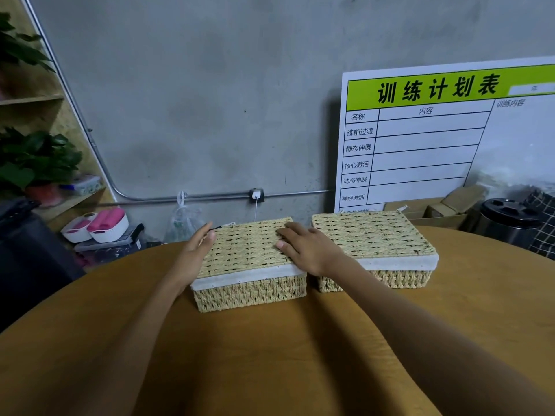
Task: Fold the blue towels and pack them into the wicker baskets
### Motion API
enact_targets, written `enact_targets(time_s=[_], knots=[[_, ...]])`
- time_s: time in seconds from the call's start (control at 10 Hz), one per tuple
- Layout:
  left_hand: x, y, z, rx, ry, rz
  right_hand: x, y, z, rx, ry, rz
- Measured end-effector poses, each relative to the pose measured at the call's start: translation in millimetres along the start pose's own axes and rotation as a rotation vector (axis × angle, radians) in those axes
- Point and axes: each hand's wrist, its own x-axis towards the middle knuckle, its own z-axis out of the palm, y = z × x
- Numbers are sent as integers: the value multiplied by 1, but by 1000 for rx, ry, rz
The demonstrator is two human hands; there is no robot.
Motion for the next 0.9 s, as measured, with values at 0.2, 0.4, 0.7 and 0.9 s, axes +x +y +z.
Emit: enact_targets(time_s=[0.2,0.4,0.7,0.9], knots=[[3,4,0,128,33,26,3,3,5,-16,20,5],[11,-3,2,149,99,25,1,1,4,-18,47,15],[-5,-2,6,534,377,166,-32,-13,6,11,185,74],[-70,69,21,207,311,158,-84,-16,-32,304,286,186]])
